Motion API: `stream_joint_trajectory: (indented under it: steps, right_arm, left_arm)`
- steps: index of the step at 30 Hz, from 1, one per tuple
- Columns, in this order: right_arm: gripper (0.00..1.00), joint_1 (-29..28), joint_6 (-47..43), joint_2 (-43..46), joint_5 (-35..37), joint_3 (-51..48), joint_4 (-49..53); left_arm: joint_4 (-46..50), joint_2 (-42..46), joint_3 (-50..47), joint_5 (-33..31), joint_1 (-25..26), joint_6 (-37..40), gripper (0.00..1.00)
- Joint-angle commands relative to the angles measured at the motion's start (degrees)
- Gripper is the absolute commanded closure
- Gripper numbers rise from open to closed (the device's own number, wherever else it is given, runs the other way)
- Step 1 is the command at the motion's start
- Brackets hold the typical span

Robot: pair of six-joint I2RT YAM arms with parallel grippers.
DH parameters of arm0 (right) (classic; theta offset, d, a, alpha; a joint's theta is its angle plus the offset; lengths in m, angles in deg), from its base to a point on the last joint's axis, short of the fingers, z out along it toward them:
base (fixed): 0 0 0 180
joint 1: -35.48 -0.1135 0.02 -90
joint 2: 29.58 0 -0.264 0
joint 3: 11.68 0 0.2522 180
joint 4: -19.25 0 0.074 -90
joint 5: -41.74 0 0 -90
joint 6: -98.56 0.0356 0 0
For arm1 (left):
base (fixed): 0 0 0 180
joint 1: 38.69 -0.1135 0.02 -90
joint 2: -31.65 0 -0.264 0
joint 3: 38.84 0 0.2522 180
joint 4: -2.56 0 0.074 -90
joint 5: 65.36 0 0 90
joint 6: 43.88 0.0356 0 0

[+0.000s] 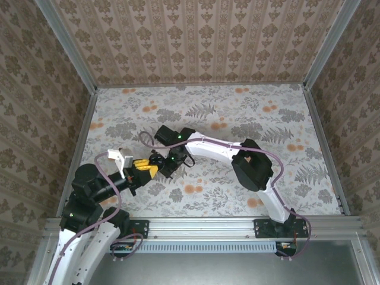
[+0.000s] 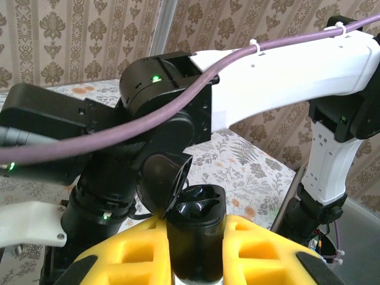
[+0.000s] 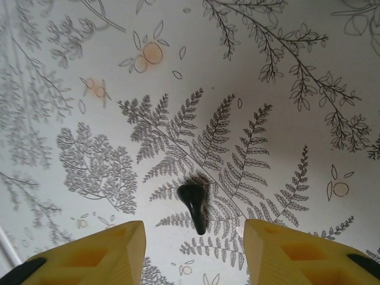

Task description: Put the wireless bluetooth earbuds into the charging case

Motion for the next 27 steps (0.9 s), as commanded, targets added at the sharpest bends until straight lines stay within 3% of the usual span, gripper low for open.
stream_joint_trajectory:
  steps: [1,27]
  right_arm:
    - [0.53,-1.38,-3.81,-2.62,4.28,3.79,5.14]
    - [0.53,-4.63,-7.16,-11.46,12.02,12.11,11.8]
  left_arm:
    - [-0.03,0.76,2.0,-0.13,-0.6,0.28,1.0]
    - [-1.28,0.69,0.79,0.05,-0.61,-0.57,1.0]
